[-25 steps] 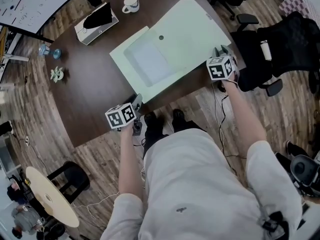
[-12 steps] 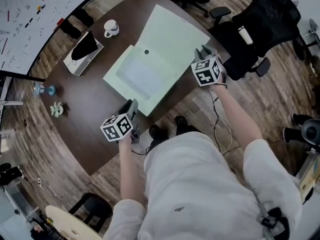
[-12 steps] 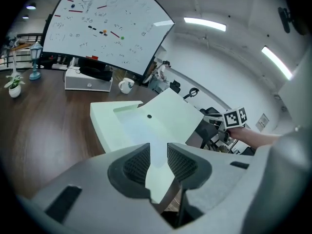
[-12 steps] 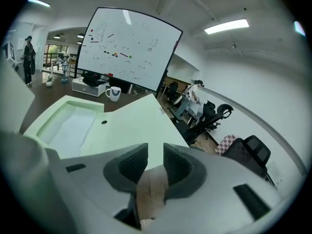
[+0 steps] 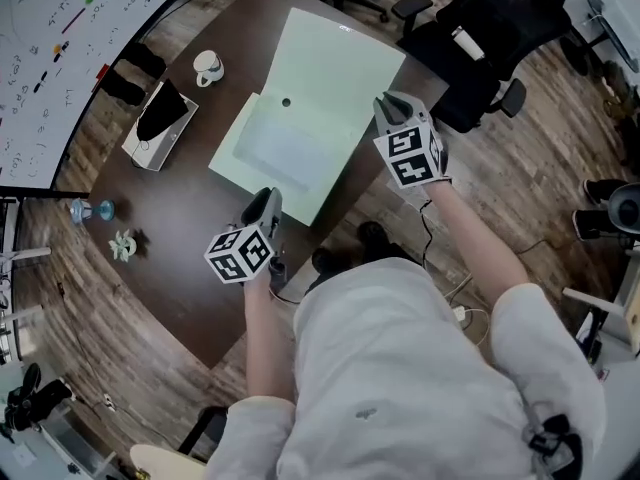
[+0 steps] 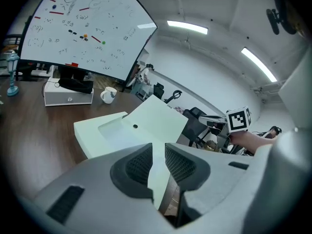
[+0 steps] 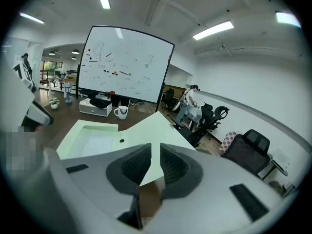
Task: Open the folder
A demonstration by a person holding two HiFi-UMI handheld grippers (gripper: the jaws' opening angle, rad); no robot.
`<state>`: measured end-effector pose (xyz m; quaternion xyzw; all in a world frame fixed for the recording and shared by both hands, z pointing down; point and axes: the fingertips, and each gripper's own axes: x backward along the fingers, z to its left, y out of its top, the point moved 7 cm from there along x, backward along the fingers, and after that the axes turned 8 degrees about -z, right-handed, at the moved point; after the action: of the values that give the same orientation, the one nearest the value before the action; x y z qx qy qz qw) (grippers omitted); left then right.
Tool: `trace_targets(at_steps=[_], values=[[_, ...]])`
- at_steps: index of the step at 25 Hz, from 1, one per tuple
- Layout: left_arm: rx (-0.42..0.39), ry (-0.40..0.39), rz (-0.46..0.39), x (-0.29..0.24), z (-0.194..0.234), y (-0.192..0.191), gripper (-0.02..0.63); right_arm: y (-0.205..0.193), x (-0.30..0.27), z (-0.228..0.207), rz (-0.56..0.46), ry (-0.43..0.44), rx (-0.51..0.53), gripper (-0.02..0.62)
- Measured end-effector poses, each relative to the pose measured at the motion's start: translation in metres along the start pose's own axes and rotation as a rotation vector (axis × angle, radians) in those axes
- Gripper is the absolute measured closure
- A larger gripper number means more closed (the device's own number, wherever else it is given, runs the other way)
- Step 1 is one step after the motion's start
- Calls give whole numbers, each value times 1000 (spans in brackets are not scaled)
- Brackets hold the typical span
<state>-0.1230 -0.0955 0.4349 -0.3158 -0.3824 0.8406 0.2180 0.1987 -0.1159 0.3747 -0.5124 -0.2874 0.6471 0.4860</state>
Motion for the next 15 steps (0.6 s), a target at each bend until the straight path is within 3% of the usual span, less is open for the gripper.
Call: trace_targets(at_steps=[7,15], values=[[-73,-88,-29,3,-15,22,551,15,39,32,-70,22,-115,587],[-127,-158,-53,7,-32,42,570,27,70,55,-130,50,-209,591]])
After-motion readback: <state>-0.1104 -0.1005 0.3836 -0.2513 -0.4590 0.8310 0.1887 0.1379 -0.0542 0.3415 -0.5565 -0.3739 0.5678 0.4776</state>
